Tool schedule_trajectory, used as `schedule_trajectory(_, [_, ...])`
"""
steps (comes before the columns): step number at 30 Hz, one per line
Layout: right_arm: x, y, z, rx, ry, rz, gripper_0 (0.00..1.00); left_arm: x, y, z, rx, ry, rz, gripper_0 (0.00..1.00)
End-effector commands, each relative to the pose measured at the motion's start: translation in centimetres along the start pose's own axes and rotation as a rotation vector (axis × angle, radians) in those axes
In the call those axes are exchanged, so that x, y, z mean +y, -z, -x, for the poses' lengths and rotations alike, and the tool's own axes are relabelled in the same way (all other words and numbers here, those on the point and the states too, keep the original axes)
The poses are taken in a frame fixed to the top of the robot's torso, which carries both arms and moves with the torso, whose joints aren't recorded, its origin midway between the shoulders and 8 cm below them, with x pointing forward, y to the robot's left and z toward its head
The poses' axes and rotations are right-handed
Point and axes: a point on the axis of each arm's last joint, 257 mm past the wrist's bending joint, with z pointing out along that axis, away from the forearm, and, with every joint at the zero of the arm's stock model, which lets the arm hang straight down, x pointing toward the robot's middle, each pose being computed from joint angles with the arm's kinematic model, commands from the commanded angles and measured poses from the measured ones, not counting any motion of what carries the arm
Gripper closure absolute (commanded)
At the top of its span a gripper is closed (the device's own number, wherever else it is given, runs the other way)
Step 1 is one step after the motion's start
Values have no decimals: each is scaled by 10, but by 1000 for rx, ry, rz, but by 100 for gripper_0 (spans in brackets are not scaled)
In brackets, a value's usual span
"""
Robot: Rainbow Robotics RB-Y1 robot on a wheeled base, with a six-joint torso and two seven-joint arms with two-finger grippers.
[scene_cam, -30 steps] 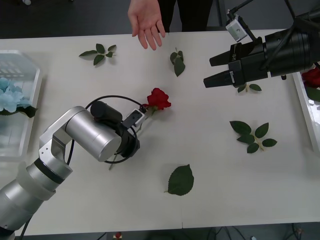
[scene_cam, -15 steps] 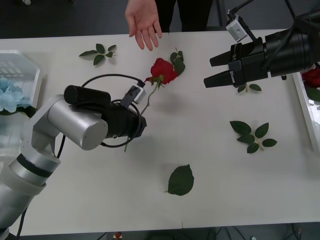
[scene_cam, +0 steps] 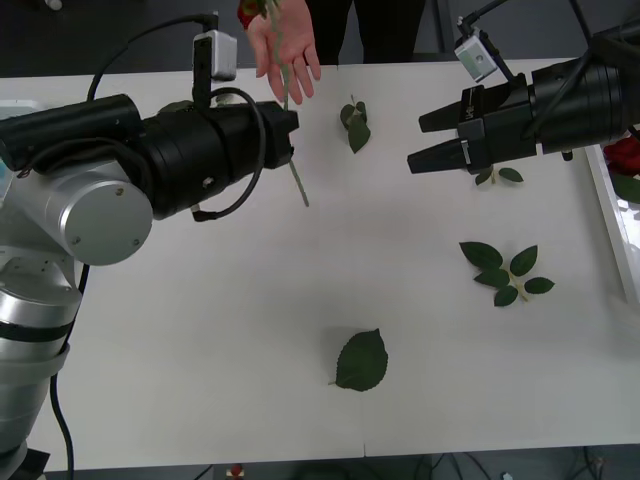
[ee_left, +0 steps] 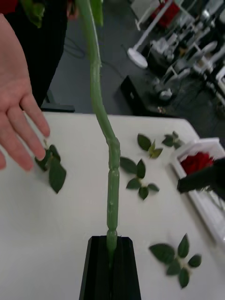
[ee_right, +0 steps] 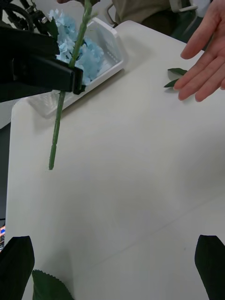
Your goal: Place the red flowers into the right box and the blue flowers into the left box. If a person shows an open palm, hand one flower to the person first, then continue sorting.
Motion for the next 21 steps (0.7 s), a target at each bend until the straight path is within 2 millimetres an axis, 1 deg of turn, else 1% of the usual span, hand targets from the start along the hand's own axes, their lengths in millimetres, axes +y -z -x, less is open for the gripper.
schedule_trajectory(1, [-3,14,3,5,6,-13,0,-44,-8,31,-148,43,-70,100])
schedule_trajectory(2, [-2,14,5,-3,4,-11,0,-52,-10,36,-177,49,-81,100])
schedule_trajectory(4, [-1,13,8,-9,2,-8,0,-61,-12,41,-210,45,-87,100])
schedule_trajectory(7, [0,12,7,-12,-5,-2,0,-75,-17,45,-245,-3,-88,100])
schedule_trajectory(10, [4,4,12,-31,-11,11,0,-90,-22,49,-268,-37,-95,100])
schedule_trajectory(11, [4,2,13,-36,-13,12,0,-93,-22,49,-272,-28,-99,100])
schedule_trajectory(13, [4,-3,17,-54,-24,11,0,-107,-24,51,-294,15,-128,100])
schedule_trajectory(15, [5,-4,20,-57,-21,12,0,-117,-24,54,-318,44,-147,100])
schedule_trajectory(21, [16,-14,20,-57,-21,54,0,-135,-24,56,-351,116,-184,100])
